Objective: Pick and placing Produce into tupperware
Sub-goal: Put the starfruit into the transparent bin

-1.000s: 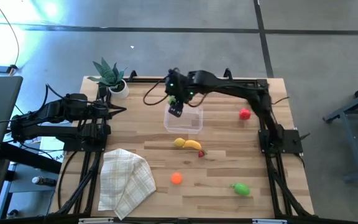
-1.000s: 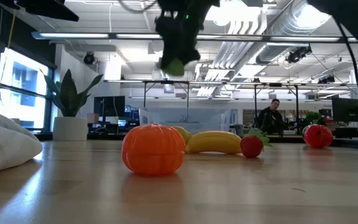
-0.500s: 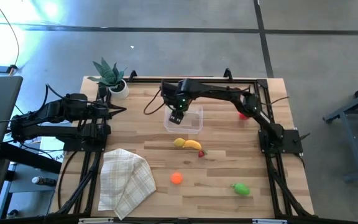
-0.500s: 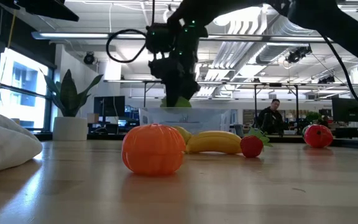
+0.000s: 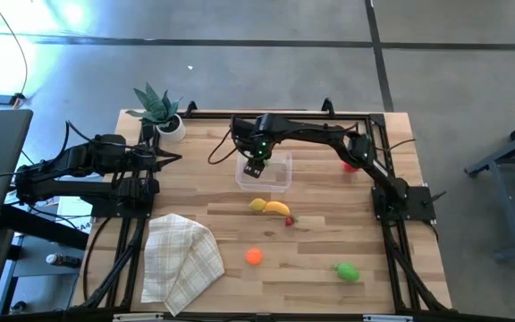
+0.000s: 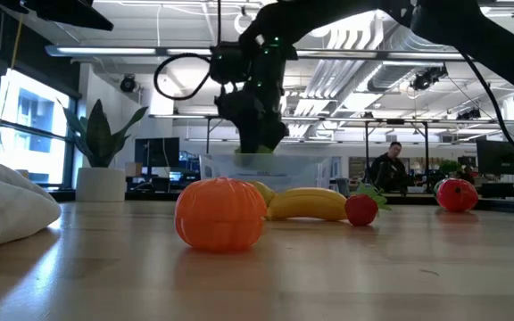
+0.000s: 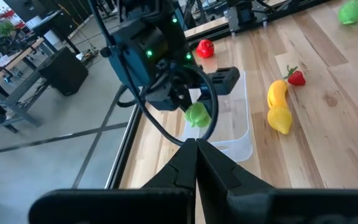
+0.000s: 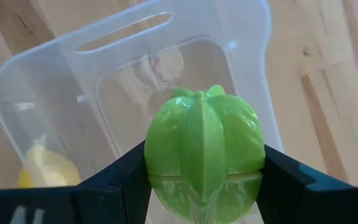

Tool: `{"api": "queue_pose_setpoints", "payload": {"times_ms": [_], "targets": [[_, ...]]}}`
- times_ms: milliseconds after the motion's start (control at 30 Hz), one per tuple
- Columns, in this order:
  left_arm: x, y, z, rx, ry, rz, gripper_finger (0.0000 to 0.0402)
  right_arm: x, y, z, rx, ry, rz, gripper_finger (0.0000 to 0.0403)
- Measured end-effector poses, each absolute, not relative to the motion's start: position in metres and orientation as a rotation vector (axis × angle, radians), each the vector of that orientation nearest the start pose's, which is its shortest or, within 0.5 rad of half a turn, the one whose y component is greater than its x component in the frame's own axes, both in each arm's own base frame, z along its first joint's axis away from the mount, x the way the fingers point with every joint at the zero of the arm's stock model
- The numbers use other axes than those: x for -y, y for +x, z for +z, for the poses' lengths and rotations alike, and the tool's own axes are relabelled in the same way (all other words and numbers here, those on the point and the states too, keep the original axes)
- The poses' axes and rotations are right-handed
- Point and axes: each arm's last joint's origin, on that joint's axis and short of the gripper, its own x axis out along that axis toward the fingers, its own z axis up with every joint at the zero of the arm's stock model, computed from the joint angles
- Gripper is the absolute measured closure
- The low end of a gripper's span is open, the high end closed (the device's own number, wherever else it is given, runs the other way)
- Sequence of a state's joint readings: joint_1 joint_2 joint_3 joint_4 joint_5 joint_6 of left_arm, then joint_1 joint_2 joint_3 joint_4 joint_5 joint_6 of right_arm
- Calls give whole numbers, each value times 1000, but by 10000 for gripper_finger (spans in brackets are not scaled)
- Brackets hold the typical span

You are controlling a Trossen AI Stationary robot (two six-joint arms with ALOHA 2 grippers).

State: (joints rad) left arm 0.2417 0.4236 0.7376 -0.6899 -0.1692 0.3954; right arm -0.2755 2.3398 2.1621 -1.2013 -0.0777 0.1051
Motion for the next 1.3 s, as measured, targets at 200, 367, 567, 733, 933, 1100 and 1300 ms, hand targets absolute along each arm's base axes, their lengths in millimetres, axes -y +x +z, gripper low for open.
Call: {"api": "queue_pose_setpoints", "payload": {"times_ms": [200,367,567,733,933,1100,1300], "targets": [[-25,80,309,-454,371,326,401,127,459,193,-1335,379,-227,196],[-25,80,309,-453,371,326,401,127,460,192,-1325,374,-225,196],[-25,80,309,-454,371,326,401,130,461,190,-1313,367,-221,196],[-25,80,309,-454,371,326,401,129,462,185,-1323,380,-209,196],[-25,80,309,-454,371,326,401,130,463,185,-1320,371,-202,196],[-25,80,309,-453,371,326,401,129,463,180,-1333,368,-191,196],[-25,80,309,-453,371,326,401,129,465,176,-1331,371,-172,196]]}}
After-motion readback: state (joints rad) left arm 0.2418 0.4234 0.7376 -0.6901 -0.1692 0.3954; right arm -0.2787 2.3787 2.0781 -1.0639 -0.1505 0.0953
